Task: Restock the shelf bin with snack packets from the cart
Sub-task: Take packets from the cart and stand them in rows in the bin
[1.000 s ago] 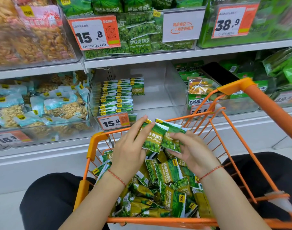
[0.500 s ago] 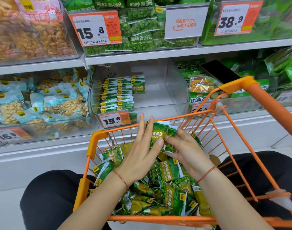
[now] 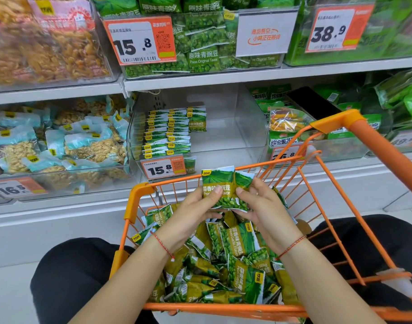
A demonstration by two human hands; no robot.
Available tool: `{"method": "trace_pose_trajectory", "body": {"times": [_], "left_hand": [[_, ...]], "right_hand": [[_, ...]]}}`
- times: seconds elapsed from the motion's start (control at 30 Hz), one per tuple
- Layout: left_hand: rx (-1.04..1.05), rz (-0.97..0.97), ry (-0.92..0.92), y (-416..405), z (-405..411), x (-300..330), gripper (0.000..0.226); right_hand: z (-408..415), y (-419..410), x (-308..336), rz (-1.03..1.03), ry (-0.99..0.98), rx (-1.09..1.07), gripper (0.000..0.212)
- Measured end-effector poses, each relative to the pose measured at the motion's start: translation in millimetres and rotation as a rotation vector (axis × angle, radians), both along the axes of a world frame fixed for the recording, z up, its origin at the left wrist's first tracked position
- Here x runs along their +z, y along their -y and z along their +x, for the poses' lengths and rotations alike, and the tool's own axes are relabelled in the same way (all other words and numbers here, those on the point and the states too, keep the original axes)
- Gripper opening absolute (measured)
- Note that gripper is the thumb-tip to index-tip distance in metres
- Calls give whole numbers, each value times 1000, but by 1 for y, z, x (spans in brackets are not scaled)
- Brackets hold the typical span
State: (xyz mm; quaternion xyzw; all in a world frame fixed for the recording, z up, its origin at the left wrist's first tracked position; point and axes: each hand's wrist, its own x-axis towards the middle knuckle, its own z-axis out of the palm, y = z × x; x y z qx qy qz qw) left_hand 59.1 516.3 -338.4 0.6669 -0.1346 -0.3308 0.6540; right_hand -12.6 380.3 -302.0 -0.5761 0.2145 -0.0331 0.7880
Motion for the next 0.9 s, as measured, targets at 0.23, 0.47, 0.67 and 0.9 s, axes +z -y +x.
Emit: {"method": "trace_pose_trajectory", "body": {"times": [0.23, 0.47, 0.67, 0.9], "left_hand": [[82, -6, 10, 0, -2, 8, 98], [115, -11, 74, 1, -6, 13, 91], [122, -17, 4, 3, -11, 24, 85], [99, 57, 135, 4, -15, 36, 18]], "right_hand": [[-4, -7, 0, -249, 65, 89, 102], [-3, -8, 4, -271, 83, 71, 67], [-4, -5, 1, -261, 97, 79, 39], [1, -4, -5, -308, 133, 95, 22]]}}
